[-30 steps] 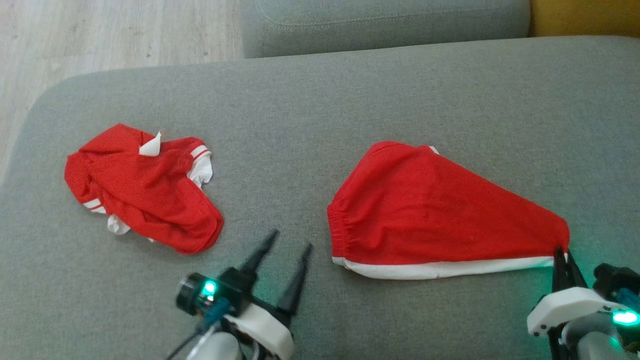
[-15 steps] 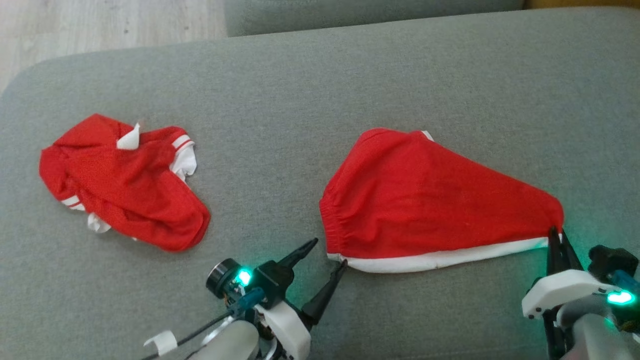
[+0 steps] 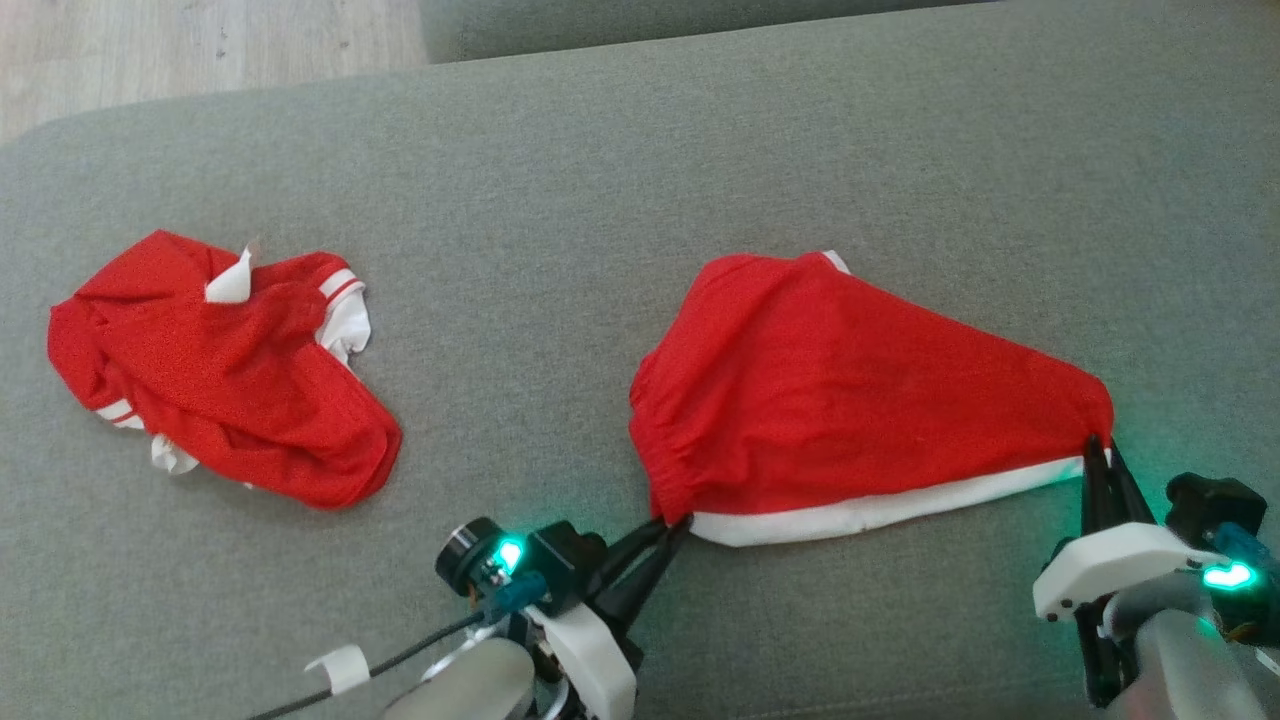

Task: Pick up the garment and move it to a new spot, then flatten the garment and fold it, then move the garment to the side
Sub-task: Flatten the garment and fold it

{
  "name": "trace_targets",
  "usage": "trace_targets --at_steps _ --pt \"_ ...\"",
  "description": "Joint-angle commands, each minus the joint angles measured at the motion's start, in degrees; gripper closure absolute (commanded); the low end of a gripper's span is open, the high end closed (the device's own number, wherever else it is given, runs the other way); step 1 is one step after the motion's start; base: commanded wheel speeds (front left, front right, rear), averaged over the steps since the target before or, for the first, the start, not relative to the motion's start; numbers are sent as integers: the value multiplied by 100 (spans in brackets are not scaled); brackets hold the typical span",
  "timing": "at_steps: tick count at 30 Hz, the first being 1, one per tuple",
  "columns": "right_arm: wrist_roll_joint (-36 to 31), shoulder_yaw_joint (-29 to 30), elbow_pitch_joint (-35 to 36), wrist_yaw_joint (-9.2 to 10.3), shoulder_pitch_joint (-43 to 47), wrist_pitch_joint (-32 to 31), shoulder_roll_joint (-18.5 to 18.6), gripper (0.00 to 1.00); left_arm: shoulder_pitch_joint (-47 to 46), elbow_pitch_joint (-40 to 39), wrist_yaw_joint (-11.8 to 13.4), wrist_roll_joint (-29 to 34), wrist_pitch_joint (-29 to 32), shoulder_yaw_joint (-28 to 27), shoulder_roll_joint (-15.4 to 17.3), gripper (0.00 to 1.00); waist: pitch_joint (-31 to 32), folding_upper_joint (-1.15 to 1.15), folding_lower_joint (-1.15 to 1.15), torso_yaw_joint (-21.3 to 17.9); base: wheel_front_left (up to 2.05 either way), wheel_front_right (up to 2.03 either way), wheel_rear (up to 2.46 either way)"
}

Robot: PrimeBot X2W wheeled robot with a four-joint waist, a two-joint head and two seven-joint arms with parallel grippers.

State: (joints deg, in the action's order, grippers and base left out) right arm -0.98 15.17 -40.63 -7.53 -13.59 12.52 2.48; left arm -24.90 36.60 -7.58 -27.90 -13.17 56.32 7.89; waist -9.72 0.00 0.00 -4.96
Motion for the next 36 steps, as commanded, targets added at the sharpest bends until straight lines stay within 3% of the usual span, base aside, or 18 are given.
trace_targets --at_steps 1,11,21,30,36 --pt "51 -158 134 4 -158 31 40 100 -266 -172 9 -115 -70 2 105 100 0 0 0 5 0 0 0" --pt "101 -240 338 4 -114 80 40 100 -365 -327 36 -285 -172 -76 328 100 226 0 0 128 0 0 0" --pt "342 -692 1316 4 -267 -393 40 100 -692 -814 60 -342 -146 -499 716 100 682 0 0 185 0 0 0" --pt "636 -1574 2540 4 -1451 -1585 225 100 -2146 -1399 31 -301 565 -774 1335 100 1060 0 0 19 0 0 0" --pt "986 -1903 2878 4 -2419 -1850 504 100 -2950 -1710 22 -598 881 -1122 1518 100 1151 0 0 -53 0 0 0"
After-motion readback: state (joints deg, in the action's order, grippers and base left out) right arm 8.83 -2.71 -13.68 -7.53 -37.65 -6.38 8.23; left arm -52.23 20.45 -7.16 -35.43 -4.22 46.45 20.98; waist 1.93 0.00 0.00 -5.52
